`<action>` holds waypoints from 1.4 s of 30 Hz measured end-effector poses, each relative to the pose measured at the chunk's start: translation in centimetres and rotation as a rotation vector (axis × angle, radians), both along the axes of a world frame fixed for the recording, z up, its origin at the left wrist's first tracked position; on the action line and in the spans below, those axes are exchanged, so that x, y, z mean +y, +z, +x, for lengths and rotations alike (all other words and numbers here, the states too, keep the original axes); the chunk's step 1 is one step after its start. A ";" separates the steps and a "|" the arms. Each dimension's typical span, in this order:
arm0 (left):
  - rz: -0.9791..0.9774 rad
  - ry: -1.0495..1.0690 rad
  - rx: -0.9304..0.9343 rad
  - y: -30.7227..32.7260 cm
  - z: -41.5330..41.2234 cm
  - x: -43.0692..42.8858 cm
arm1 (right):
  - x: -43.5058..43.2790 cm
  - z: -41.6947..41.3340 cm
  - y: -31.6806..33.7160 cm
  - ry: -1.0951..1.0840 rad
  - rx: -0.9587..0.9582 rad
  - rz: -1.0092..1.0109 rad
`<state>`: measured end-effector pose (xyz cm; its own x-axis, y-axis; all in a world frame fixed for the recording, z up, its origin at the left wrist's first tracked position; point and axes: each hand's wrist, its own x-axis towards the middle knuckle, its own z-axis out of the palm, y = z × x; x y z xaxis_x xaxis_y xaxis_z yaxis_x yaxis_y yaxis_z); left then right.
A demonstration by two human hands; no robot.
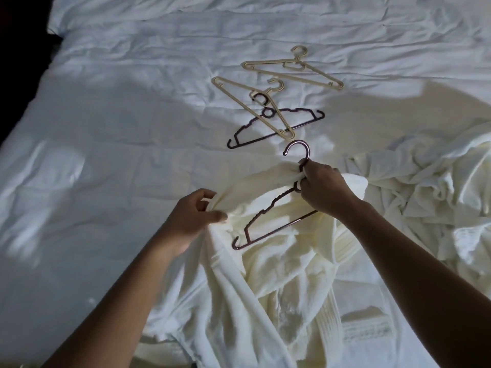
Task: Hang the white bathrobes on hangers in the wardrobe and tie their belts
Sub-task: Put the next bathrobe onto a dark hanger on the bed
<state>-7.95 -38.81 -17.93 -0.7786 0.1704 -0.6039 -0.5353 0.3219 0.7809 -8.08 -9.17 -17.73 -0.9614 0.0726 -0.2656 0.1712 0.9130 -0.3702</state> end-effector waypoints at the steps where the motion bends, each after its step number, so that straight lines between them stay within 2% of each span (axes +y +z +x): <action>1: 0.150 0.000 -0.091 1.0 -0.1 -0.3 | 0.1 0.0 -0.1 0.006 -0.013 0.000; 3: 0.273 -0.034 -0.198 3.2 -0.1 0.0 | 0.0 -0.1 -0.1 -0.005 -0.012 -0.044; 5: 0.311 -0.022 -0.225 4.6 -0.2 0.4 | -0.2 -0.3 0.3 -0.044 0.010 -0.133; 8: 0.498 0.012 -0.307 7.3 -1.2 0.8 | -0.3 -1.1 1.7 -0.074 0.088 -0.201; 9: 0.538 0.004 -0.300 8.2 -2.0 0.8 | 0.0 -1.6 2.4 -0.093 0.126 -0.200; 11: 0.515 -0.063 -0.129 8.7 -4.3 0.5 | 0.9 -2.3 3.7 -0.159 0.200 -0.194; 12: 0.426 -0.107 0.007 8.3 -5.6 0.2 | 1.4 -2.6 4.1 -0.190 0.230 -0.189; 13: 0.243 -0.160 0.166 7.4 -6.8 0.0 | 1.8 -2.7 4.3 -0.211 0.246 -0.177; 15: -0.301 -0.308 0.462 4.6 -8.1 -0.1 | 1.9 -2.5 3.9 -0.200 0.212 -0.118; 16: -0.528 -0.338 0.546 2.8 -8.0 0.0 | 1.6 -2.2 3.5 -0.177 0.184 -0.100; 17: -0.628 -0.323 0.599 1.5 -7.2 0.5 | 1.1 -1.8 2.9 -0.162 0.171 -0.104; 21: -0.662 -0.156 0.934 -0.9 -2.3 2.8 | 0.4 -0.5 1.2 -0.175 0.221 -0.132; 24: -0.694 0.077 1.094 -0.3 -1.5 2.4 | 0.0 0.3 0.0 -0.097 0.232 -0.069; 26: -0.650 0.253 1.129 0.8 -1.1 3.5 | -0.6 0.6 -0.6 -0.040 0.229 -0.042; 27: -0.569 0.271 1.124 1.3 -0.5 4.7 | -0.9 0.5 -0.7 -0.036 0.210 -0.053; 28: -0.450 0.200 1.085 1.7 0.4 6.2 | -1.3 0.5 -0.7 -0.043 0.188 -0.083; 30: -0.301 -0.209 0.939 1.4 2.6 8.4 | -2.0 0.1 -0.2 -0.072 0.164 -0.173; 32: -0.382 -0.600 0.774 0.0 3.5 8.5 | -1.9 -0.2 0.3 -0.107 0.170 -0.246; 33: -0.439 -0.670 0.694 -0.5 3.2 7.9 | -1.5 -0.3 0.5 -0.119 0.179 -0.260; 35: -0.480 -0.574 0.616 -0.2 2.1 6.8 | -0.5 -0.2 1.0 -0.141 0.174 -0.279; 36: -0.466 -0.454 0.690 0.3 1.6 6.6 | -0.1 0.0 1.2 -0.149 0.155 -0.291; 38: -0.419 -0.208 0.986 1.6 0.3 6.6 | 0.2 0.3 1.7 -0.132 0.113 -0.304; 39: -0.449 -0.193 1.093 1.8 -0.7 6.6 | 0.3 0.4 2.0 -0.118 0.104 -0.324; 40: -0.541 -0.275 1.128 1.9 -1.7 6.6 | 0.3 0.5 2.3 -0.107 0.107 -0.365; 42: -0.738 -0.581 0.965 1.5 -3.5 6.6 | 0.2 0.5 3.0 -0.094 0.133 -0.450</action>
<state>-11.41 -32.18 -16.44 -0.8683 0.4937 0.0472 0.4823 0.8184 0.3124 -7.59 -8.92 -14.72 -0.9840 0.0665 -0.1655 0.1693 0.6397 -0.7497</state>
